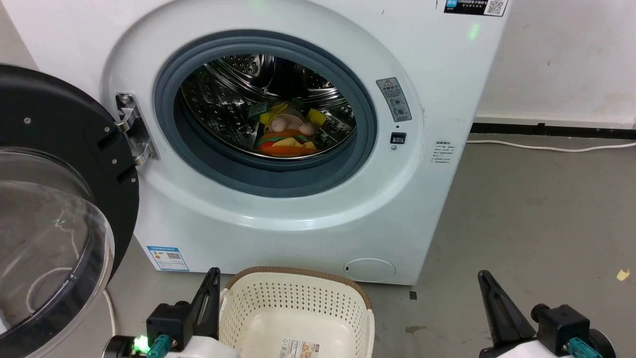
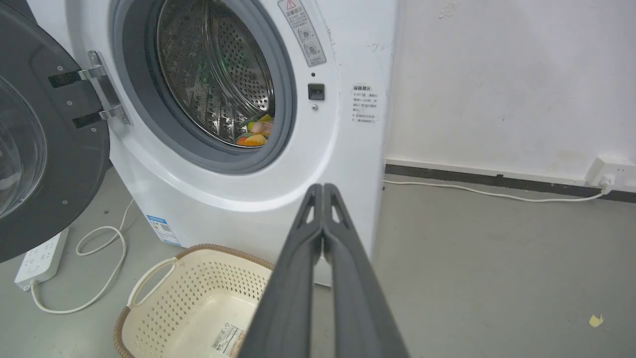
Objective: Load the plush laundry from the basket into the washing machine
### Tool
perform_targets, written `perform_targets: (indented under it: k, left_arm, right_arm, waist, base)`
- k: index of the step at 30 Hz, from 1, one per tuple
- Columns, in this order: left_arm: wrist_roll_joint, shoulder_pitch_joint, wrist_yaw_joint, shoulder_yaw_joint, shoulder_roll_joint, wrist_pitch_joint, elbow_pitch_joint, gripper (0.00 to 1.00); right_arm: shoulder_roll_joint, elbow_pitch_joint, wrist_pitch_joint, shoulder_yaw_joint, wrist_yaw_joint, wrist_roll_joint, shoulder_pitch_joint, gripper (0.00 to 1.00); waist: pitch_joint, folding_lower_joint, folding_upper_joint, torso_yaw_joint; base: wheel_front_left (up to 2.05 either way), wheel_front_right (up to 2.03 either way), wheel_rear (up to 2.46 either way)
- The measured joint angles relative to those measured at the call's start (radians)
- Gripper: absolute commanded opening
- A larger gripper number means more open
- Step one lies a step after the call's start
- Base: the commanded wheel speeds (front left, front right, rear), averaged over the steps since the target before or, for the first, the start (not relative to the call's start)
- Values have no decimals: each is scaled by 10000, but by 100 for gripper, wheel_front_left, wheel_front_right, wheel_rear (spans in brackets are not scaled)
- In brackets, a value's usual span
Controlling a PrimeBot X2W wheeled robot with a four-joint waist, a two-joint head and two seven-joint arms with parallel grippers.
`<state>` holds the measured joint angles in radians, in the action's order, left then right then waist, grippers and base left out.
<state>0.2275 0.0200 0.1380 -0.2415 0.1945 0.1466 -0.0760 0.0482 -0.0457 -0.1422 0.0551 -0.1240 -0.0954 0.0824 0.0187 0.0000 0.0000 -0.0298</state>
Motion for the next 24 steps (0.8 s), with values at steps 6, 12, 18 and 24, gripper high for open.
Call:
perform_targets:
  k: [6,12,18,24]
  left_arm:
    - [-176,-1,-94,192,-173,-150,52,0]
    - [-407,-3,-199,387,-249,-274,104,0]
    - [-558,-4,-355,612,-357,-393,169,0]
    - [-796,-6,-477,871,-541,-510,245,0]
  right_arm:
    - [0,36,102,-44,0,81,-74,0]
    - [2,69,245,-96,0,171,-90,0]
    - [2,109,357,-140,0,211,-116,0]
    - [2,161,522,-186,0,326,-267,0]
  waist:
    - [-16,1,0,25]
    - [-32,0,0,51]
    - [-48,1,0,76]
    - [-69,0,0,110]
  base:
    - [0,0,0]
    - [0,0,0]
    - [0,0,0]
    - [0,0,0]
